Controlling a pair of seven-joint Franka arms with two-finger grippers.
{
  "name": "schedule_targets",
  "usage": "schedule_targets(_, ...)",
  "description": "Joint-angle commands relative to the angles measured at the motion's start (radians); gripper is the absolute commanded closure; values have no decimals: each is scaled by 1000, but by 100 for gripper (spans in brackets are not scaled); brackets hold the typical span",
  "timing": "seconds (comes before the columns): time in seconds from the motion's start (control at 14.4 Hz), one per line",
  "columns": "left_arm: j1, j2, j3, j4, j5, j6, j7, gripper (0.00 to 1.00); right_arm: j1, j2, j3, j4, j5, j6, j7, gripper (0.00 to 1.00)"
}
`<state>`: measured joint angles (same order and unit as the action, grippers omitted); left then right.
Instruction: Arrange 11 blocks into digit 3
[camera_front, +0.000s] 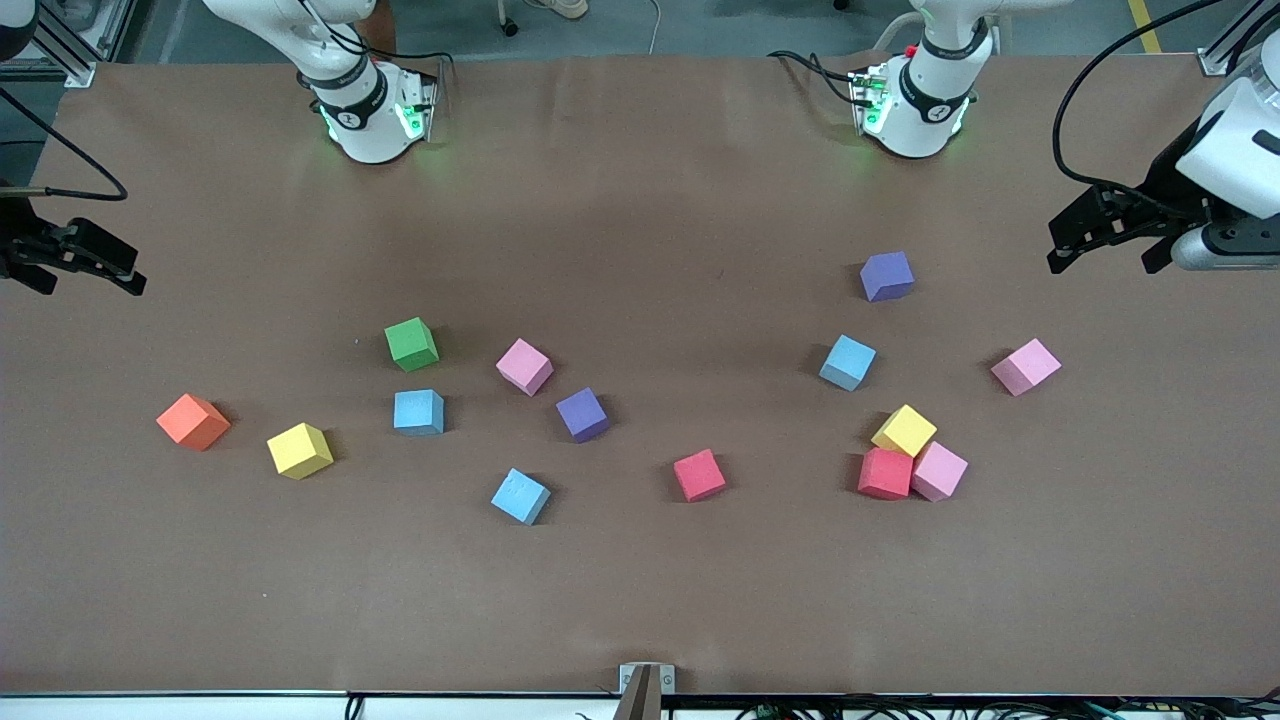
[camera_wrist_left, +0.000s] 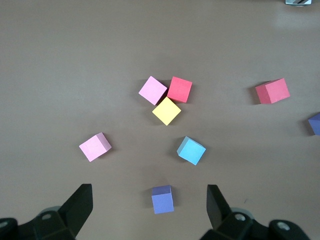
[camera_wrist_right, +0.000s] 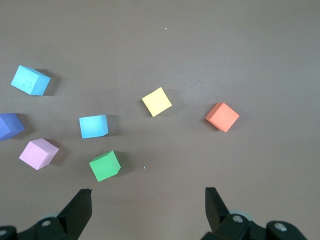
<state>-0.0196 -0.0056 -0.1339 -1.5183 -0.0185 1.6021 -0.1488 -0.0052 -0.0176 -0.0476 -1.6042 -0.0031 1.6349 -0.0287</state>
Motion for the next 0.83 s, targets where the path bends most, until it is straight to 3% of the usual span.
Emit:
schedule_targets(0.0,1,0,-4,6,6,-14,-14,0,-12,-21,15,-16,-17,-4,-11,0)
schedule_targets(0.28,13,3,-4,3,2,-44,17,0,-9,-21,15,-14,-12,-3,-8,0)
schedule_targets(0.42,12,19,-3,-67,2,-39,17,0,-12,-19,15,-13,-9,2,1,0)
schedule_targets(0.62,-11,74,-18,-187,5,99,28,0,1,1,15,-13,-8,11,3,0)
schedule_targets(0.76,-28,185,-71,-210,3,218,63,0,2,14,17,-13,-8,13,1,0)
